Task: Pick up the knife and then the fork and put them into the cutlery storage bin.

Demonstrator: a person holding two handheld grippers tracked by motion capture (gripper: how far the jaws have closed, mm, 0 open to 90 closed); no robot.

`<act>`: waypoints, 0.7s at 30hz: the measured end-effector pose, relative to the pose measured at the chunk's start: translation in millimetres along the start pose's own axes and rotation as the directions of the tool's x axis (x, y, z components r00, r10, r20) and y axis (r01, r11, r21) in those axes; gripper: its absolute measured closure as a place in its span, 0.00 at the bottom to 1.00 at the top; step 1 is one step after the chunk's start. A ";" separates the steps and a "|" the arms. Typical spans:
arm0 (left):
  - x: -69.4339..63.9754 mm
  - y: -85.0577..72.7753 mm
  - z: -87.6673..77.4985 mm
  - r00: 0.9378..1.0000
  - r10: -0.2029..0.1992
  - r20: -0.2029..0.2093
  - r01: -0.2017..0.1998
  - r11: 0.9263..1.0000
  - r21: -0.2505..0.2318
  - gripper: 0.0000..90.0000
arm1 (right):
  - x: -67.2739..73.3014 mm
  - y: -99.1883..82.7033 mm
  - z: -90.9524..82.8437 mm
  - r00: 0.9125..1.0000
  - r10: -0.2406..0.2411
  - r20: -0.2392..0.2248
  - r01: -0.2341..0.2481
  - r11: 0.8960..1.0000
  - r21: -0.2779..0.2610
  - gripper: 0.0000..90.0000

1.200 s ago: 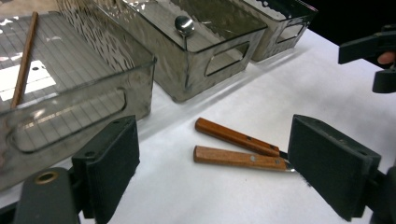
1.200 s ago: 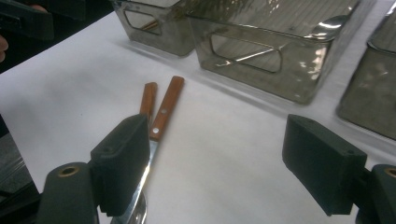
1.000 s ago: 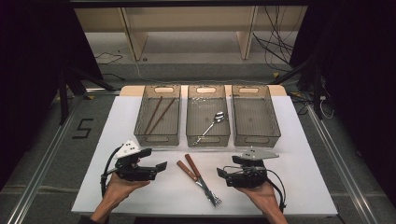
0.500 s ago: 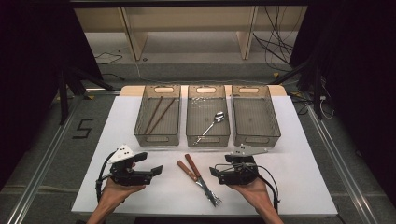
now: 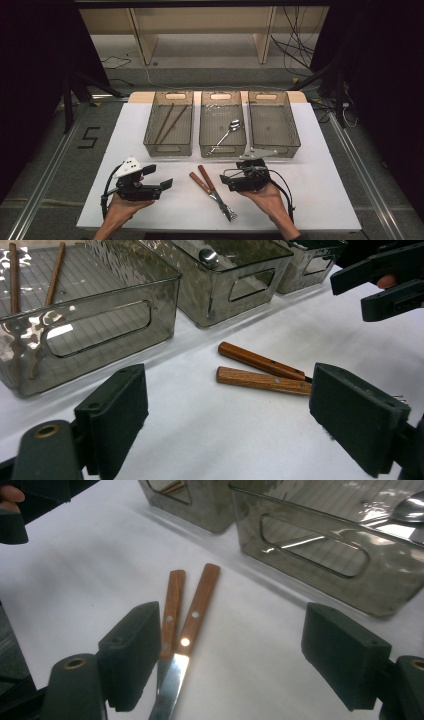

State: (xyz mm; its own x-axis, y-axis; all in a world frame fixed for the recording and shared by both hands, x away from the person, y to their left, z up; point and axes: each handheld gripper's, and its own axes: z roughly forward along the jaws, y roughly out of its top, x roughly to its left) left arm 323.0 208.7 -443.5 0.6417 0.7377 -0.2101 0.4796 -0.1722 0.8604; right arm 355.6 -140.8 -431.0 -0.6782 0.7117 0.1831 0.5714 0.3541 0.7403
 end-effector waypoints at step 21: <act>-0.5 -4.8 -4.2 1.000 -0.008 0.009 0.008 1.000 -0.015 0.17 | 20.2 20.5 54.4 0.997 -0.081 0.002 0.078 0.967 0.241 0.36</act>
State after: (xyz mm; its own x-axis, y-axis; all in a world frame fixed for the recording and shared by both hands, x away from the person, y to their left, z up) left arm 317.8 212.0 -445.6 0.6429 0.7333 -0.2211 0.4760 -0.1564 0.8654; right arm 378.8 -86.2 -447.3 -0.7213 0.6819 0.1214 0.6113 0.5443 0.5745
